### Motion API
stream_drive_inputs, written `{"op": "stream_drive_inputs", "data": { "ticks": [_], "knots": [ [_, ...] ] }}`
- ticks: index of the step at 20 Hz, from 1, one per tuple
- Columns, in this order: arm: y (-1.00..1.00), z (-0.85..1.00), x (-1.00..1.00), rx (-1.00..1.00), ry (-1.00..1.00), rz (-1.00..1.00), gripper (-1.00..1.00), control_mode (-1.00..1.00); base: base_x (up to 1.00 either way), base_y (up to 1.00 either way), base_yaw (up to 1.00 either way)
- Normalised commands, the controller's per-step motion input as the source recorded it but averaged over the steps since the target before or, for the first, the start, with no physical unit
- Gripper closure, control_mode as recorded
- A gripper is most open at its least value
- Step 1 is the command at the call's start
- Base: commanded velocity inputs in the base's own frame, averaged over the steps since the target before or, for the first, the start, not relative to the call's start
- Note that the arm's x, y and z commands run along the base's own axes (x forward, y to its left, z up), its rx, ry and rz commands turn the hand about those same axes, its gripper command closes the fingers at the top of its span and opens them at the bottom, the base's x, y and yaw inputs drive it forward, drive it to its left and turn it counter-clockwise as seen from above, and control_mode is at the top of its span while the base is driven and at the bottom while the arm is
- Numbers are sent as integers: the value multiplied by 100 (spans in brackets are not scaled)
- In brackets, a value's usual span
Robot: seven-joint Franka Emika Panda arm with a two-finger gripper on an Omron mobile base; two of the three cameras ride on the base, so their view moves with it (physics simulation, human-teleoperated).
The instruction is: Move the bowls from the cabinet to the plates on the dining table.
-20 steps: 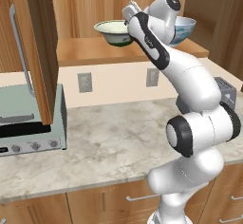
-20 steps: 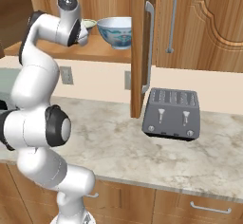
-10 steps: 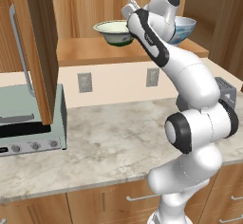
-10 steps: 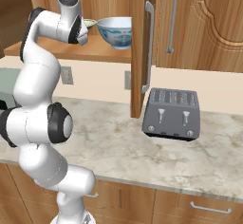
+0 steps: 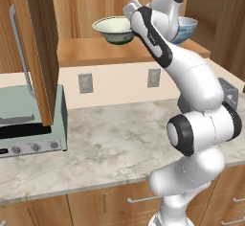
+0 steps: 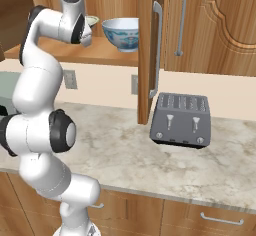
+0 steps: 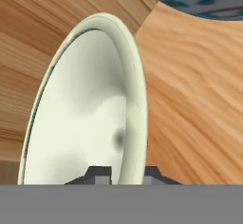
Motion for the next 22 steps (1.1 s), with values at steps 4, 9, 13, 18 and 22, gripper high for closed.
{"op": "stream_drive_inputs", "data": {
  "ticks": [4, 9, 13, 18, 22],
  "knots": [
    [0, 0, -49, 0, 0, 0, 100, -100, 0, 0, 0],
    [0, 0, -51, 0, 0, 0, 100, -100, 0, 0, 0],
    [0, 0, -58, 2, 0, 0, 100, -100, 0, 0, 0],
    [-6, 0, -72, 4, 0, 0, 100, -100, 0, 0, 0],
    [-10, 0, -74, 5, 0, 0, 100, -100, 0, 0, 0]
  ]
}}
